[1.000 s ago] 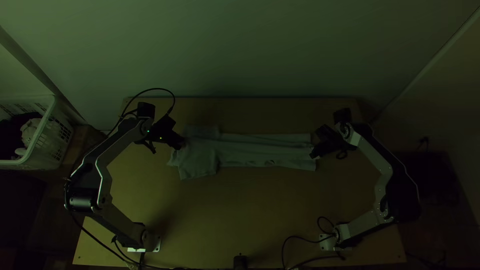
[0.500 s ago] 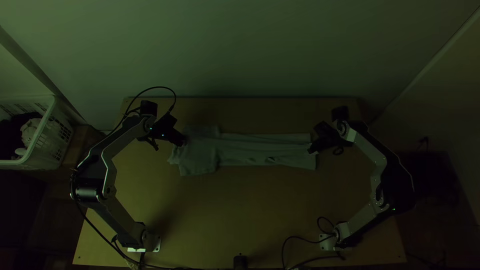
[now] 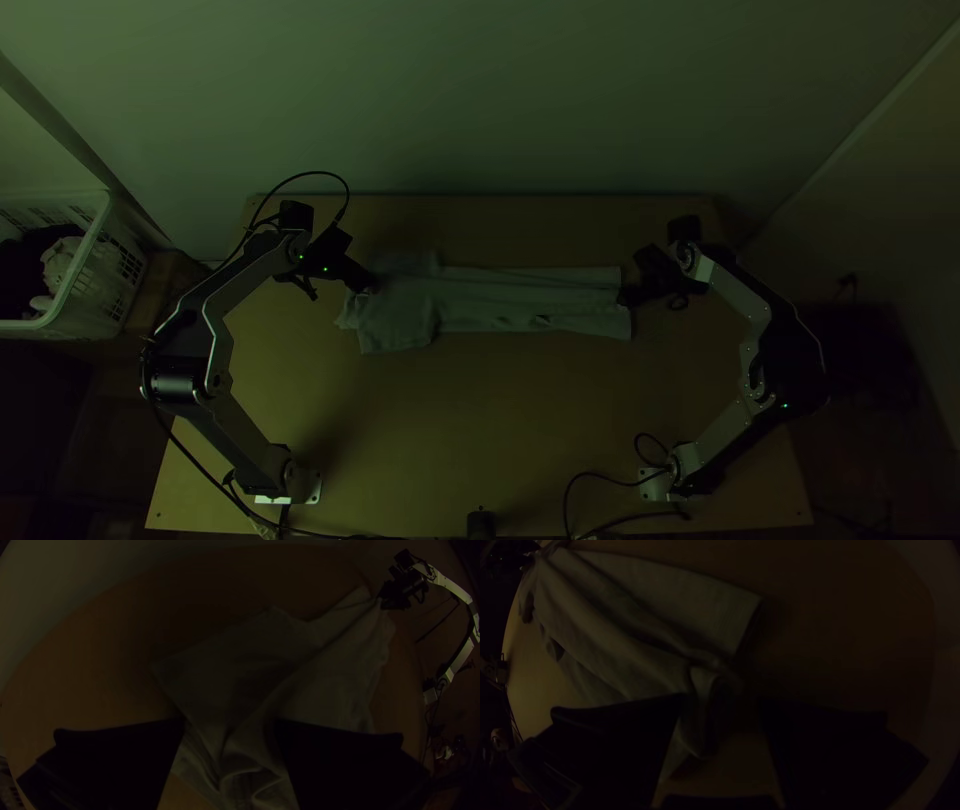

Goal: Fold the t-shirt

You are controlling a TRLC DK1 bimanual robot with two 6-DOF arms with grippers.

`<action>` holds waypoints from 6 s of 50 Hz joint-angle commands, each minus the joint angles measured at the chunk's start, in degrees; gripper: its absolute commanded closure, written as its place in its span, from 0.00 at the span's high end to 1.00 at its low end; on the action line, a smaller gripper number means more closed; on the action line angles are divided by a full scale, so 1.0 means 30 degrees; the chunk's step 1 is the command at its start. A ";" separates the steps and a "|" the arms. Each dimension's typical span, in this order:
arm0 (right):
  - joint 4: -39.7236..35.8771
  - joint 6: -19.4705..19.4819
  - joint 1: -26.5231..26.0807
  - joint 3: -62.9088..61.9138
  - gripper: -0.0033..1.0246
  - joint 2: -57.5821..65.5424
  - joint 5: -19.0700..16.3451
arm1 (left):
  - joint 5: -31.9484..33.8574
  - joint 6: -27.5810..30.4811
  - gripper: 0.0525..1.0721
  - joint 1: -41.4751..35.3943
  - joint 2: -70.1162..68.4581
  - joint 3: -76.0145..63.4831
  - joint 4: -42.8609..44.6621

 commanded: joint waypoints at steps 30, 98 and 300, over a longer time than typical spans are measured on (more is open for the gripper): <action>-0.0201 0.1097 -0.0460 -0.0091 0.95 -0.1878 -0.0029 | 0.1322 -0.2998 0.95 0.1057 -0.1434 -0.0015 -0.0106; -0.0553 0.1185 -0.0460 -0.0677 0.95 -0.3343 -0.0029 | 0.5570 -0.4199 0.95 0.4192 0.0588 -0.1684 -0.3358; -0.0582 0.2357 -0.1778 -0.4749 0.95 -0.7591 -0.0058 | 0.7123 -1.8496 0.02 -0.7176 0.4748 0.8394 0.0597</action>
